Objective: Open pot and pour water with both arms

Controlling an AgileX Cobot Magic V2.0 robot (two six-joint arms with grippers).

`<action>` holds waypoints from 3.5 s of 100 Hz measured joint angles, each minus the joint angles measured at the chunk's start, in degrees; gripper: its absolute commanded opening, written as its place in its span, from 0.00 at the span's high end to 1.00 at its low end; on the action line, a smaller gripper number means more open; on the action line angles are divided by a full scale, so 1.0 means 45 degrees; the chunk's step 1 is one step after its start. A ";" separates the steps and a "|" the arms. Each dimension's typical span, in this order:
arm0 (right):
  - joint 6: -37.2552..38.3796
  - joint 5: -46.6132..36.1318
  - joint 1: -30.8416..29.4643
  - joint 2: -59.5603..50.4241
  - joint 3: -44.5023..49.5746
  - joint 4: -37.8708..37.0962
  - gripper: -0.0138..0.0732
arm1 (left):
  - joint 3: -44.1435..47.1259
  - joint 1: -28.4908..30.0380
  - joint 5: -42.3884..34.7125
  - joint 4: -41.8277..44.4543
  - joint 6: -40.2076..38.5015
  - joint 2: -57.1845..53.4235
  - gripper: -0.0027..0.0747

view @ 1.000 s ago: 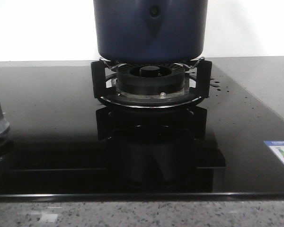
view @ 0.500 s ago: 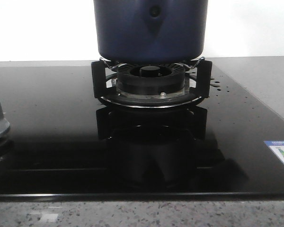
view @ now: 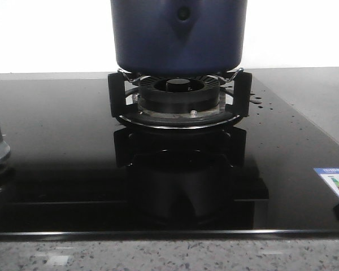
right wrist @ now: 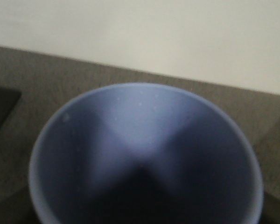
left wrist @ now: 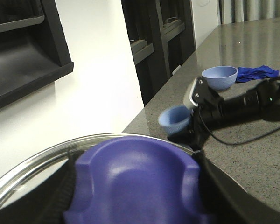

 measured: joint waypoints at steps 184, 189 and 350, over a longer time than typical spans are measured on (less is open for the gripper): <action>0.1131 -0.3777 -0.0081 -0.4133 0.3421 0.0961 0.13 | 0.0000 0.0000 0.0149 -0.1440 0.0439 0.1959 0.61; 0.1131 -0.3277 -0.0081 -0.4687 0.3452 0.0961 0.19 | 0.0000 -0.0147 0.0050 -0.1731 0.0693 0.2369 0.61; 0.1160 0.3259 0.1640 -1.1547 0.3481 0.1569 0.92 | -0.1115 -0.3338 -0.2631 -0.3183 0.3527 0.7967 0.61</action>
